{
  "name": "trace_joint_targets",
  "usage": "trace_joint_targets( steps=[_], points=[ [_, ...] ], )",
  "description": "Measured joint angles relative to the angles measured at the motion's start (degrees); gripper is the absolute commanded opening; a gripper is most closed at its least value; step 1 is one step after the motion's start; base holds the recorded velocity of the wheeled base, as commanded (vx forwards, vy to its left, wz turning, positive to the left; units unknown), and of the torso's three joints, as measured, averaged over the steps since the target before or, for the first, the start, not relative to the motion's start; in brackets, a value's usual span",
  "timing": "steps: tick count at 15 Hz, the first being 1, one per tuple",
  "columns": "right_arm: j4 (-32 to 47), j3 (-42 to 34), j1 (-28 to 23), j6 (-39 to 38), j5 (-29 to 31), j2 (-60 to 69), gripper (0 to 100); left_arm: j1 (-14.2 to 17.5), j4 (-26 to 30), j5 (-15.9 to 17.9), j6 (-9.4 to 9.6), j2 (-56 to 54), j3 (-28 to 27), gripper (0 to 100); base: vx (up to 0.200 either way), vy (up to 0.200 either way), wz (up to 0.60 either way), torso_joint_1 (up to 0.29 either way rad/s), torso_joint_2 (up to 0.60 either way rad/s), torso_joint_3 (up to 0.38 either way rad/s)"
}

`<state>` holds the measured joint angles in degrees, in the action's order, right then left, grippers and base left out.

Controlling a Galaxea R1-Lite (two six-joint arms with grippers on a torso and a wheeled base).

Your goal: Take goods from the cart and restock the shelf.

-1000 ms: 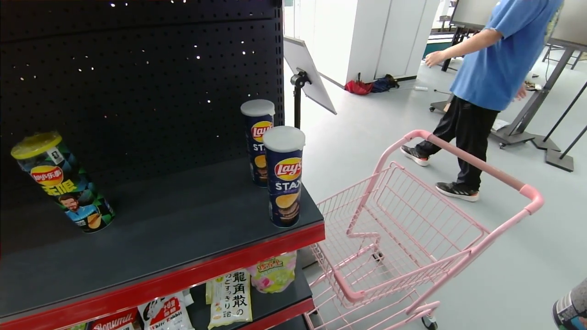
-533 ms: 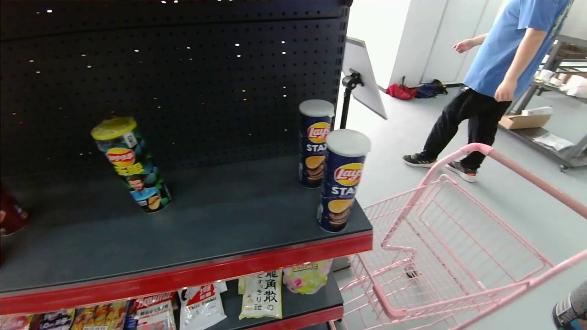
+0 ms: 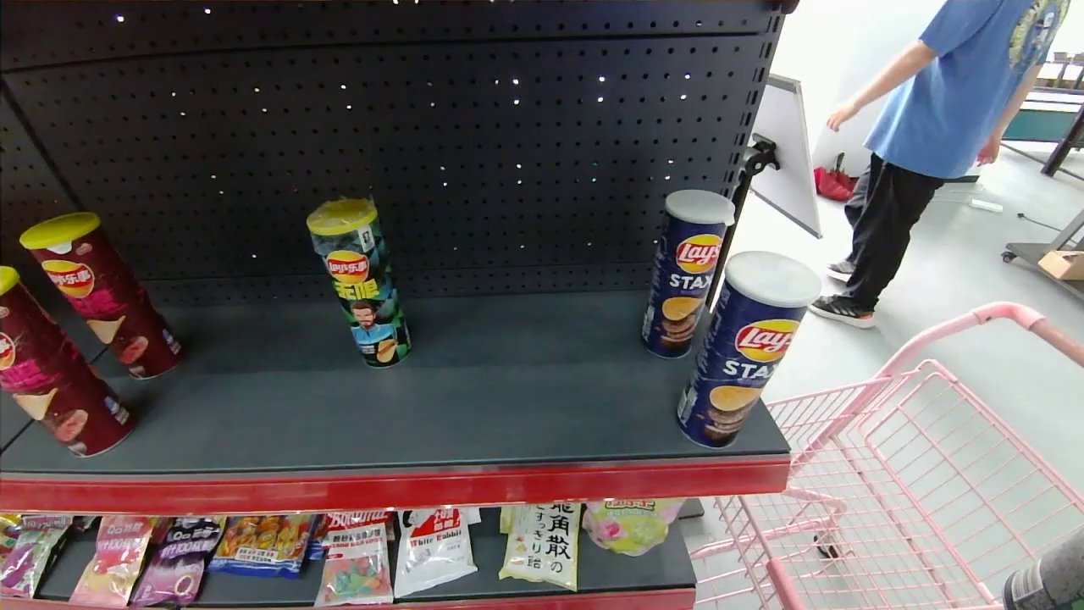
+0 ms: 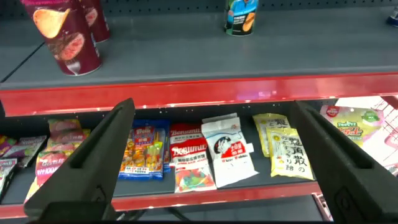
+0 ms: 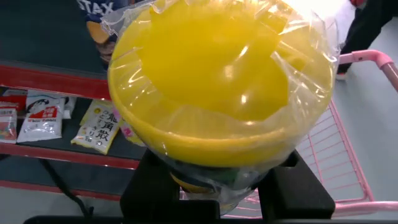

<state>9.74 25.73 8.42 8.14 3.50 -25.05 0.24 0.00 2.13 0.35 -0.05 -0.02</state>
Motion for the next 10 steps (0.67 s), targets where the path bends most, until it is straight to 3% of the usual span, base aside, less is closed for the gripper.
trace_joint_targets(
  steps=[3, 10],
  points=[
    [0.1, -2.8, 0.8, 0.0, -1.2, 4.2, 0, 0.0, 0.0, 0.0, 0.07, 0.0, 0.0, 100, 0.0, 0.0, 0.0, 0.0, 0.0, 0.0],
    [0.0, -5.4, 0.5, -0.2, -1.0, 8.0, 0, -0.1, 0.0, 0.0, 0.07, 0.0, 0.0, 100, 0.0, 0.2, 0.0, 0.001, 0.0, 0.002]
  ],
)
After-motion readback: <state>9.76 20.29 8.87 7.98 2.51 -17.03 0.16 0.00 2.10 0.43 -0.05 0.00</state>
